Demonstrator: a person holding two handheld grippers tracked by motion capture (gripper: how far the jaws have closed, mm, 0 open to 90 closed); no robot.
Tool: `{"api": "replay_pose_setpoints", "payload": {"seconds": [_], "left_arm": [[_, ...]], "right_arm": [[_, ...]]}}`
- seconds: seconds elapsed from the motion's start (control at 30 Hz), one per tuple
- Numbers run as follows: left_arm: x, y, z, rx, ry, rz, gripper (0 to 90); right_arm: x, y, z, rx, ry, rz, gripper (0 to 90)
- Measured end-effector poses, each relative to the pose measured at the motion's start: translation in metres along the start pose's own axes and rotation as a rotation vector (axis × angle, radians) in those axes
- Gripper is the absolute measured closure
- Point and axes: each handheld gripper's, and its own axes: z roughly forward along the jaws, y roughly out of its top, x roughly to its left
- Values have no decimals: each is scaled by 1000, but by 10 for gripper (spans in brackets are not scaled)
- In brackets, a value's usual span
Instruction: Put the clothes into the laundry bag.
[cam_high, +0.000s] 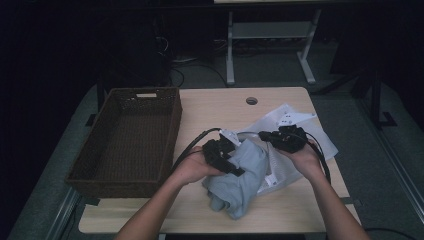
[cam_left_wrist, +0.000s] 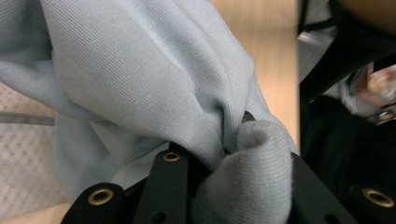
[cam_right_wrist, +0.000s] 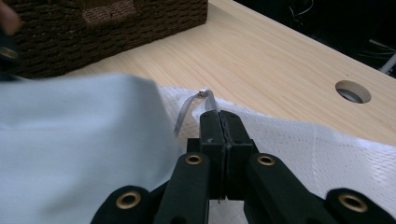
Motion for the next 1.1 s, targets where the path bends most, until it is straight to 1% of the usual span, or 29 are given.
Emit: {"api": "replay_pose_setpoints", "payload": {"seconds": [0.03,0.13,0.17,0.23,0.37,0.4,0.5,0.6,0.67,0.73,0.8,0.87,0.93,0.97,1.03,1.1], "left_arm": [[1,0,2,11,10,1,759],[6,-1,6,43,81,10,758],[8,-2,6,44,107,6,758],[11,-4,4,42,145,-1,758],[15,-5,-1,30,211,-12,758],[16,-5,-1,27,220,-14,758],[15,-4,4,34,210,3,758],[11,0,14,50,207,36,758],[10,3,19,47,201,56,758],[11,6,22,36,194,56,756],[14,7,26,25,191,60,751],[20,5,30,16,195,54,738],[26,0,35,5,190,45,722],[29,-3,38,-10,197,39,708],[32,-6,41,-31,203,32,666],[37,-11,44,-49,219,5,613]], "right_arm": [[1,0,0,3,0,-2,884],[3,0,-1,5,5,-8,885],[4,-1,-1,6,9,-8,884],[6,-2,0,10,12,-11,884],[10,-3,1,14,25,-21,884],[11,-2,1,10,27,-23,884],[13,2,0,-4,31,-21,884],[16,7,-1,-25,43,-27,884],[18,9,0,-31,52,-27,884],[21,10,1,-32,62,-33,884],[24,10,3,-24,66,-45,884],[25,9,4,-16,68,-56,884],[26,9,4,-15,71,-55,884],[26,9,3,-18,70,-51,884],[25,9,0,-23,72,-50,884],[25,9,0,-23,74,-49,884]]}}
